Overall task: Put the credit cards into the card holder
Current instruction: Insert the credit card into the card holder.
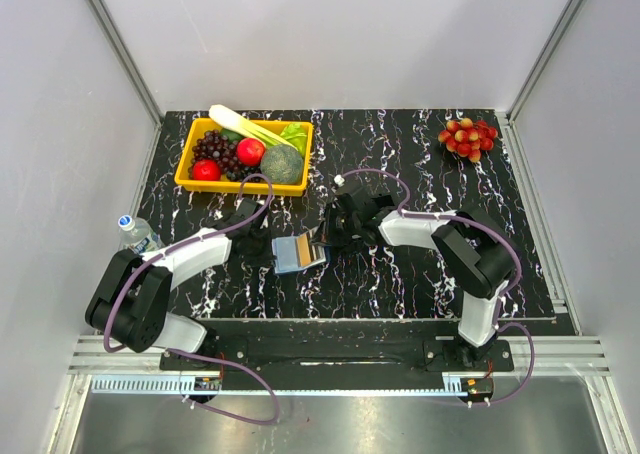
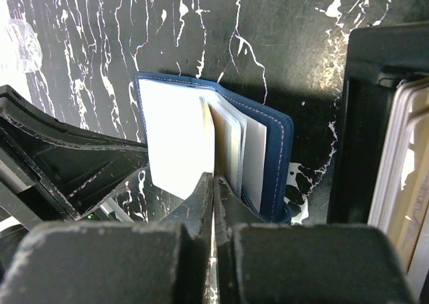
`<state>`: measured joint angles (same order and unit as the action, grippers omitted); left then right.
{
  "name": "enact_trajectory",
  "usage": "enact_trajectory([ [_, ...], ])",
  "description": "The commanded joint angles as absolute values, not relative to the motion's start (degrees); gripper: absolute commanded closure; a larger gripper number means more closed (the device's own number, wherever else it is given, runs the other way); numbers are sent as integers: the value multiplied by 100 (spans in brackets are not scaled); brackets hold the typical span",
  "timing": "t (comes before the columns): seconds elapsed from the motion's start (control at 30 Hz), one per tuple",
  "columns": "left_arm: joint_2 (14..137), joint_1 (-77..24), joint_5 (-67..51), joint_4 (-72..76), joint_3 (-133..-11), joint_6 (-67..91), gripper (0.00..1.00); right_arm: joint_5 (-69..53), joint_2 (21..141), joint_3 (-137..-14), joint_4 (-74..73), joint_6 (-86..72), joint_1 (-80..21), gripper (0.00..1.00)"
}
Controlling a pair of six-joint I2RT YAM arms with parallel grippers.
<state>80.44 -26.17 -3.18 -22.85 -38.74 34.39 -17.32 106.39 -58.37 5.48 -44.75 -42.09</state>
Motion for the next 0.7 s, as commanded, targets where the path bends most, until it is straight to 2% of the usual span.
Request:
enact_trajectory([
  [0.0,8025,-2602,-246,-2171,-3876,3454,100,-1899,10802,-5924,721,-4509,-4324,100],
  [0.67,8024,-2610,-202,-2232,-3920,3445,100,-1740,10256,-5801,791,-4350,-4333,100],
])
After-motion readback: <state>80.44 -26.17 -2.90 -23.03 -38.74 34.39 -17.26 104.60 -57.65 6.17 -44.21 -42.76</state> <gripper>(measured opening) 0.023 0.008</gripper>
